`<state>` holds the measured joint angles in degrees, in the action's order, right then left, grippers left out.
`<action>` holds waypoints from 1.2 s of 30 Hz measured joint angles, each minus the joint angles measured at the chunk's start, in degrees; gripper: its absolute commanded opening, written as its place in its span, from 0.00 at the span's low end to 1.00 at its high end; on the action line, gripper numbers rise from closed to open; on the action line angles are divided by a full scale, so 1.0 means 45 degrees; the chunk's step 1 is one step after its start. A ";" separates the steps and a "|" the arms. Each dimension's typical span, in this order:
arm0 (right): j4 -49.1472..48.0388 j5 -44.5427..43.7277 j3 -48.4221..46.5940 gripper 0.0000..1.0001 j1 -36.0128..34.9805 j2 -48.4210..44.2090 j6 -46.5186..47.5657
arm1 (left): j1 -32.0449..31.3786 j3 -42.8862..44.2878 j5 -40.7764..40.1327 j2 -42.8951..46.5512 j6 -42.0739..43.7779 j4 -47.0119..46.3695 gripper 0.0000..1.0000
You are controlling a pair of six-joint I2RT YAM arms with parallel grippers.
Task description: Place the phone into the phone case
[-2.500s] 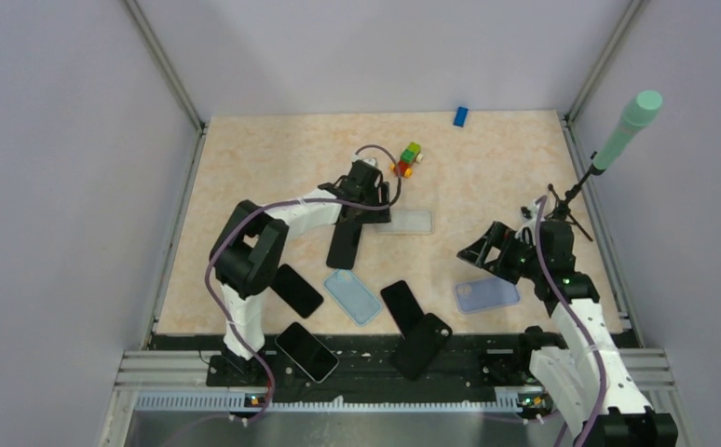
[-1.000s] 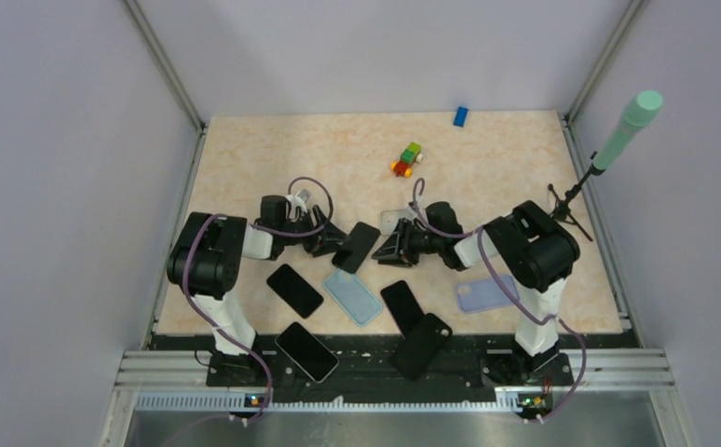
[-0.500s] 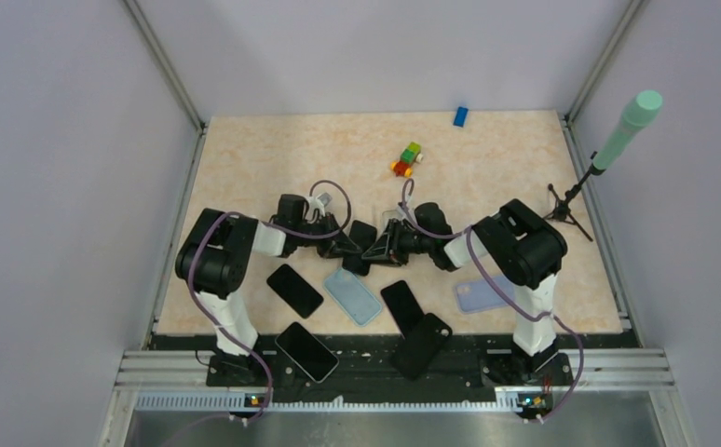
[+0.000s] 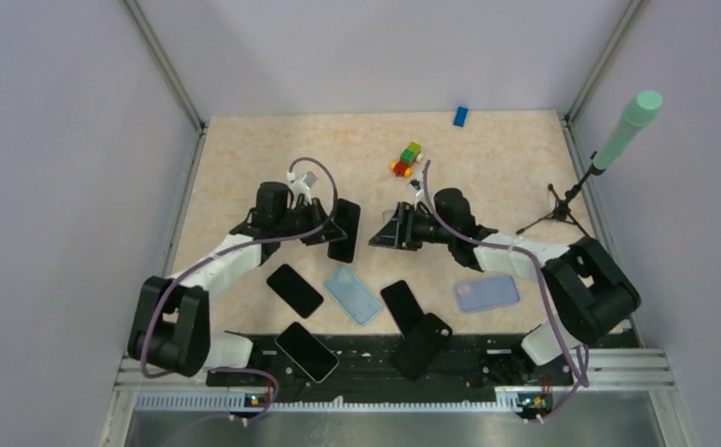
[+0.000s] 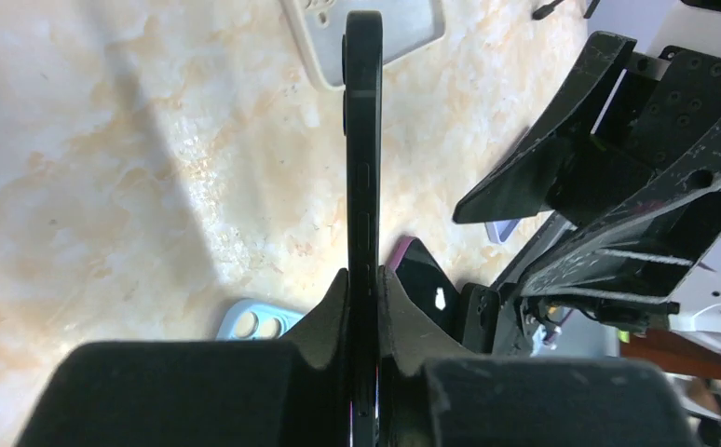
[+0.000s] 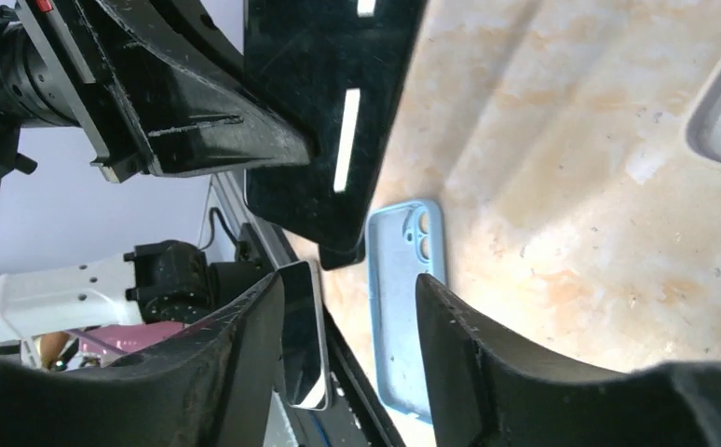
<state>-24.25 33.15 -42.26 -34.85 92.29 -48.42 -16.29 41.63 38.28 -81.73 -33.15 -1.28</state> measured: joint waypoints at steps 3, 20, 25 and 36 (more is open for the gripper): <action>0.0423 -0.0194 0.0563 0.64 0.0000 -0.1768 0.0549 | 0.0000 0.0000 -0.0612 0.2006 0.0486 0.0976 0.00; -0.4362 0.0597 0.3395 0.54 -0.1239 -0.3871 -0.2856 | -0.2497 -0.3385 -0.1894 0.6275 -0.5115 -0.3949 0.00; -0.5319 0.0801 0.3225 0.36 -0.1477 -0.3371 -0.3415 | -0.2914 -0.3385 -0.2006 0.5877 -0.6105 -0.5906 0.00; -0.5629 0.1613 0.2880 0.00 -0.1535 -0.3575 -0.3565 | -0.3143 -0.3337 -0.2259 0.6339 -0.5688 -0.5731 0.72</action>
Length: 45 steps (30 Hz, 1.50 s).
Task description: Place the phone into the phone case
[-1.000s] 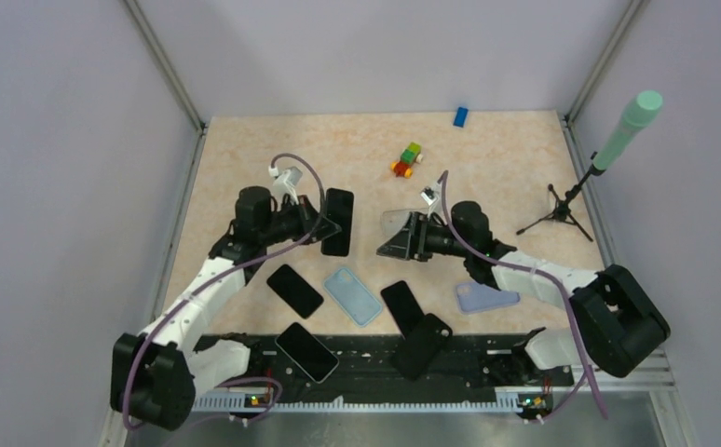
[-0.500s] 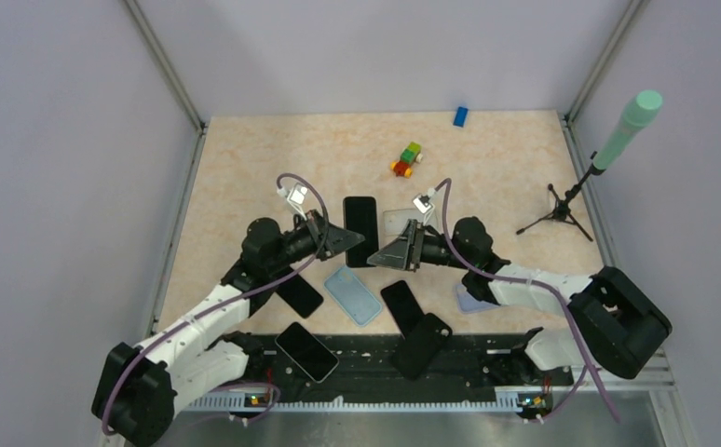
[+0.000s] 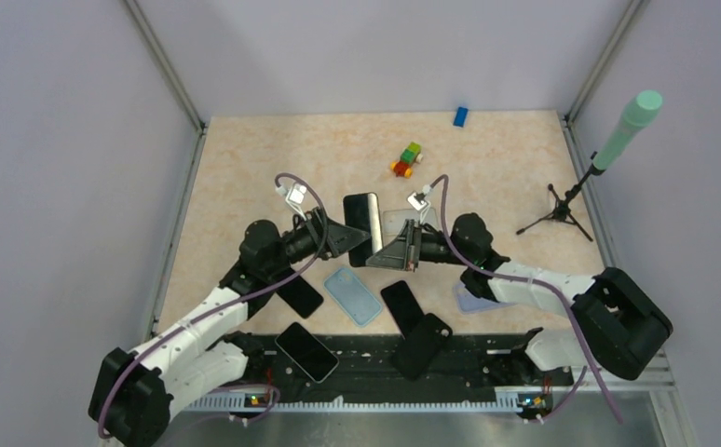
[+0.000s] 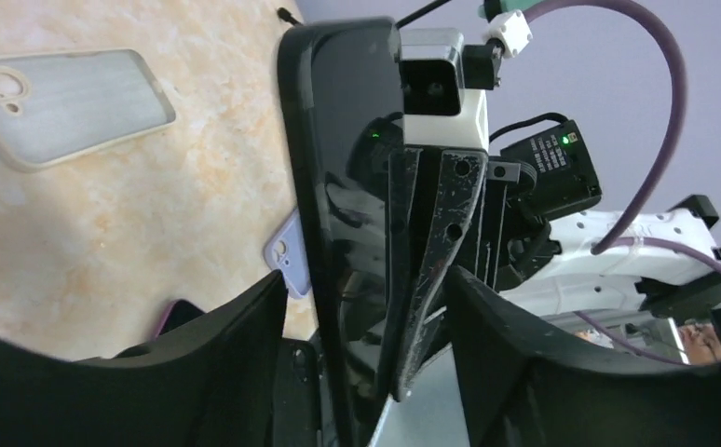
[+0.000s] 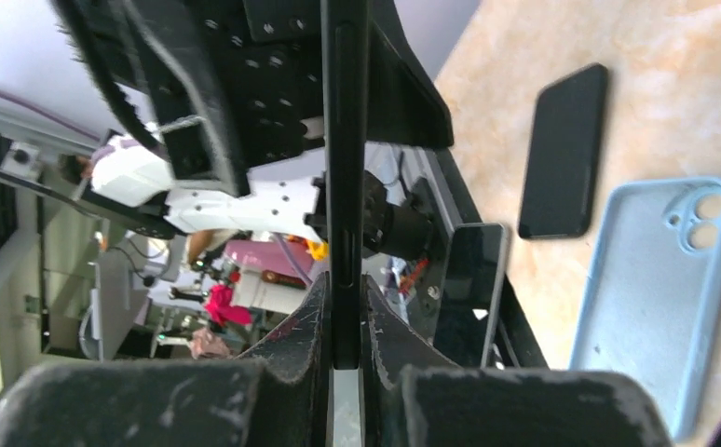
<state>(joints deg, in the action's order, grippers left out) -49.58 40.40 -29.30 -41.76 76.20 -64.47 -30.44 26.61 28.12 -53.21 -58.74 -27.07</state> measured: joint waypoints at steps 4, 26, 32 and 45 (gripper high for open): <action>0.3332 -0.0219 -0.0471 0.00 -0.0010 -0.0792 0.1885 | -0.0029 0.0495 -0.0869 0.0743 0.1564 0.2191 0.80; 1.6422 0.0510 -0.2181 0.00 0.0010 -0.4813 1.1094 | -0.0010 0.4906 0.1452 -0.1486 0.9228 1.1045 0.85; 1.6218 0.1753 -0.2176 0.00 0.0010 -0.4556 1.0977 | -0.0160 0.4945 0.4940 -0.2812 0.9049 1.0239 0.68; 1.6058 0.1117 -0.2176 0.62 0.0053 -0.3968 1.0710 | -0.0724 0.5017 0.6402 -0.3007 0.8816 0.9471 0.00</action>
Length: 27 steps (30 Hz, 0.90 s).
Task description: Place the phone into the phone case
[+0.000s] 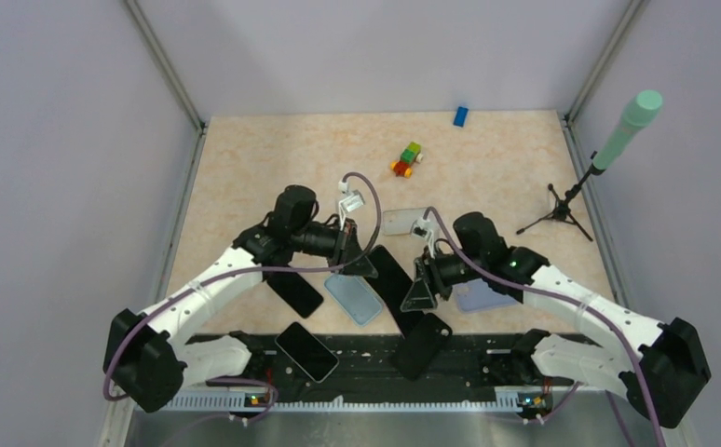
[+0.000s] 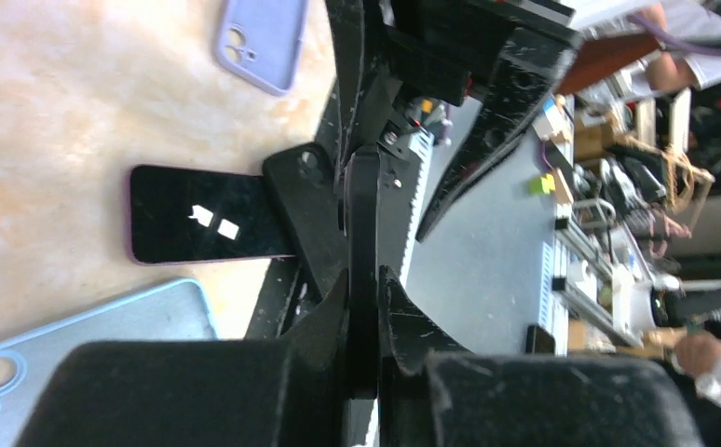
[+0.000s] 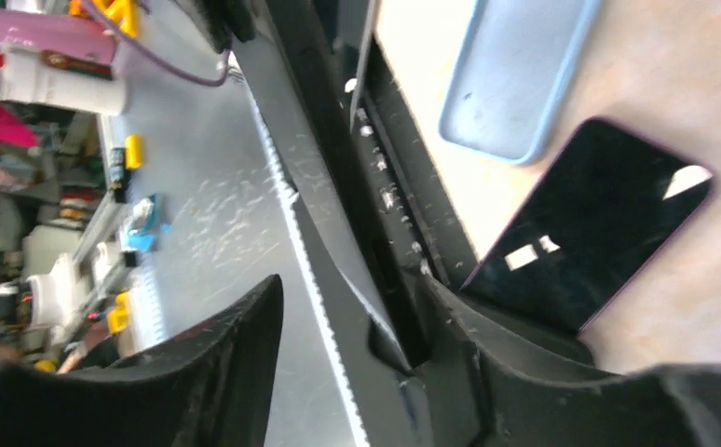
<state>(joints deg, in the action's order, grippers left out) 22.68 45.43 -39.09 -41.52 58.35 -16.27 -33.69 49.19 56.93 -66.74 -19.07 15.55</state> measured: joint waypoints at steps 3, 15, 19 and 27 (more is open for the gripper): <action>-0.0850 -0.1117 0.0112 0.70 0.0097 -0.0199 -0.0758 | -0.0049 -0.0296 -0.1467 0.0457 -0.0554 -0.0437 0.00; -0.5950 -0.2487 0.3405 0.77 0.1117 -0.2637 -0.5304 | 0.0000 -0.5217 -0.6470 0.4119 -0.6047 -0.6139 0.00; -0.7164 -0.2725 0.3866 0.77 0.1219 -0.3376 -0.6416 | 0.0000 -0.6101 -0.6781 0.4299 -0.7936 -0.8281 0.00; -1.0506 -0.2482 0.4425 0.68 0.2040 -0.3487 -0.8748 | 0.0000 -0.6319 -0.6285 0.4294 -1.0370 -1.2245 0.00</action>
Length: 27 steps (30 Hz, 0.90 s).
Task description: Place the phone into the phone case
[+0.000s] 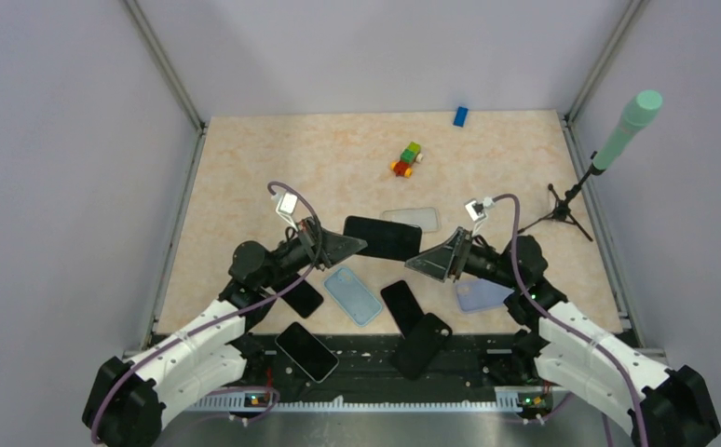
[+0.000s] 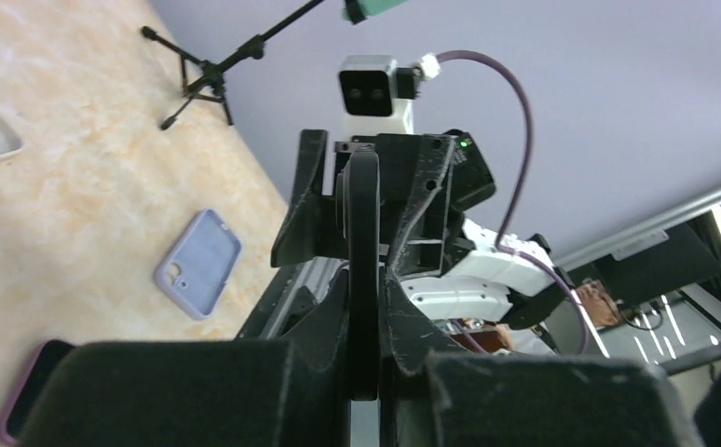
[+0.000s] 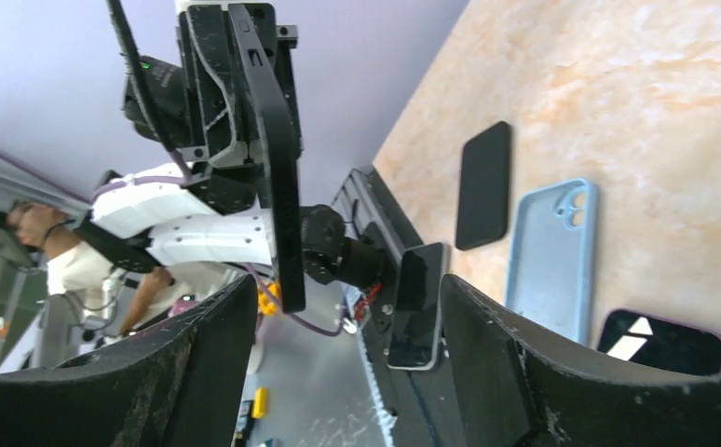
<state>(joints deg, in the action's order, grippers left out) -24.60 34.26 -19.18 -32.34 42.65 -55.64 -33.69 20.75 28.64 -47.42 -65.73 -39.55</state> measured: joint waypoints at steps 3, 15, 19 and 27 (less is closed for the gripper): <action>-0.0835 0.0316 -0.0019 0.61 0.0000 0.0321 -0.0437 | 0.0000 0.0000 0.0287 -0.0092 -0.0389 -0.0714 0.00; -0.3186 0.0860 -0.0690 0.01 0.0049 0.1598 -0.1972 | 0.0000 -0.0189 0.0889 -0.1054 -0.1044 -0.1977 0.00; -0.3949 0.1112 -0.0675 0.00 0.0063 0.2103 -0.2458 | 0.0068 -0.0189 0.1054 -0.1088 -0.1039 -0.2210 0.77; -0.0534 0.0806 -0.0831 0.00 0.0068 0.1559 -0.0685 | 0.0063 0.0680 0.0384 -0.0787 0.1345 0.1656 0.90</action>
<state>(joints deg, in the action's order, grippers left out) -27.00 37.89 -22.92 -32.03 49.67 -58.72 -33.41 23.81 30.37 -50.96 -59.68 -32.10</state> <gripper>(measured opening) 0.057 0.895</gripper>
